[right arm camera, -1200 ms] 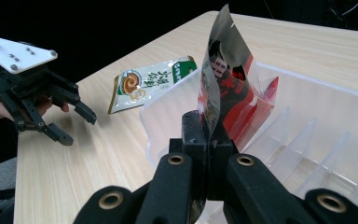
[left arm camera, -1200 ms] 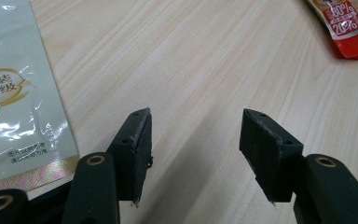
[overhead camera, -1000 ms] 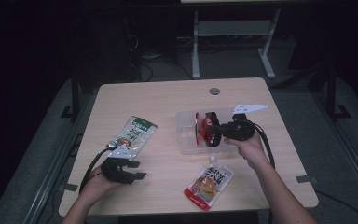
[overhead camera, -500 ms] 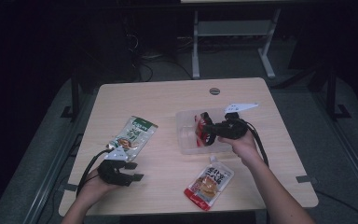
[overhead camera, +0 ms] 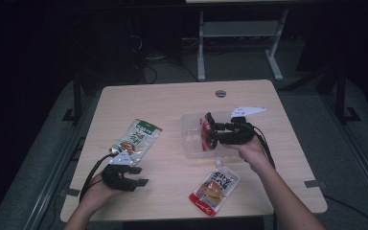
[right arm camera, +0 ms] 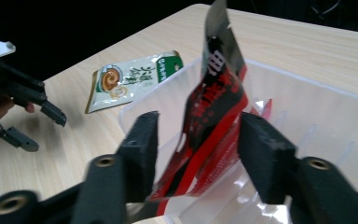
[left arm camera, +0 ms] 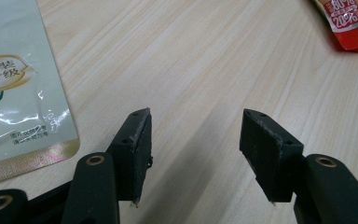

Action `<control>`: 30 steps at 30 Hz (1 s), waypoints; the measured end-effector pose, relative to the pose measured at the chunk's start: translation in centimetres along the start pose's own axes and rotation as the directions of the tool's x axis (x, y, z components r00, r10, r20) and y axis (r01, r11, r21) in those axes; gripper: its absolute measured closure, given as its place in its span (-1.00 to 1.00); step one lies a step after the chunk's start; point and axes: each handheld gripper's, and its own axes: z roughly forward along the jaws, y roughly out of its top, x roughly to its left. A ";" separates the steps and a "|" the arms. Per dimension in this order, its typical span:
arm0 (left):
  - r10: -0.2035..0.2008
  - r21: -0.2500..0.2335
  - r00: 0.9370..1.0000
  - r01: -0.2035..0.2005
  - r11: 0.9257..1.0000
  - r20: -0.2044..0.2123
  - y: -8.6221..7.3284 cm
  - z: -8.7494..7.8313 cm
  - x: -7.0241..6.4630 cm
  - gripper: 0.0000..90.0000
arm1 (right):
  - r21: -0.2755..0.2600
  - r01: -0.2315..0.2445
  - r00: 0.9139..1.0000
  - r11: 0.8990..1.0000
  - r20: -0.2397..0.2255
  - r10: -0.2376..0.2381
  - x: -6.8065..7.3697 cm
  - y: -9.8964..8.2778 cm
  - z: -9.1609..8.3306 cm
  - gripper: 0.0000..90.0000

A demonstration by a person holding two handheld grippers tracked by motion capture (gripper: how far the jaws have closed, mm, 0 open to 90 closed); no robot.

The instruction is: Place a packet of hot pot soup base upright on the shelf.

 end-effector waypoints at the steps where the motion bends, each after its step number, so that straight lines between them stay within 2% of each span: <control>1: 0.008 0.000 1.000 -0.008 1.000 -0.002 0.0 0.0 0.1 -0.04 | -0.001 -0.005 1.000 1.000 0.005 0.005 0.0 0.0 -0.1 -0.01; 5: 0.002 -0.005 1.000 -0.002 1.000 -0.002 0.0 -0.1 0.0 -0.04 | -0.005 -0.015 1.000 1.000 -0.010 0.015 0.1 0.1 -0.6 -0.16; 10: 0.002 -0.006 1.000 -0.002 1.000 -0.002 0.0 -0.1 0.0 -0.04 | -0.005 -0.001 1.000 1.000 -0.023 0.001 0.6 0.6 -1.5 -0.31; 14: 0.015 0.001 1.000 -0.015 1.000 -0.004 0.0 -0.1 0.1 -0.04 | -0.002 0.009 1.000 1.000 -0.030 -0.009 1.0 0.7 -2.1 -0.35; 20: -0.004 -0.009 1.000 0.004 1.000 -0.003 0.0 -0.1 0.0 -0.04 | 0.002 0.027 0.999 1.000 -0.035 -0.026 1.8 0.6 -3.6 -0.36; 25: -0.004 -0.013 1.000 0.004 1.000 -0.002 0.0 -0.1 -0.1 -0.04 | 0.028 0.065 0.998 0.998 -0.028 -0.064 2.9 -0.3 -5.1 -0.28; 27: -0.005 -0.012 1.000 0.005 1.000 -0.001 0.0 -0.1 0.0 -0.04 | 0.035 0.094 0.995 0.995 -0.019 -0.094 3.4 -1.0 -5.6 -0.10; 30: 0.006 -0.006 1.000 -0.006 1.000 0.000 0.1 -0.2 0.0 -0.04 | 0.039 0.118 0.993 0.992 -0.014 -0.118 3.7 -1.6 -6.1 0.02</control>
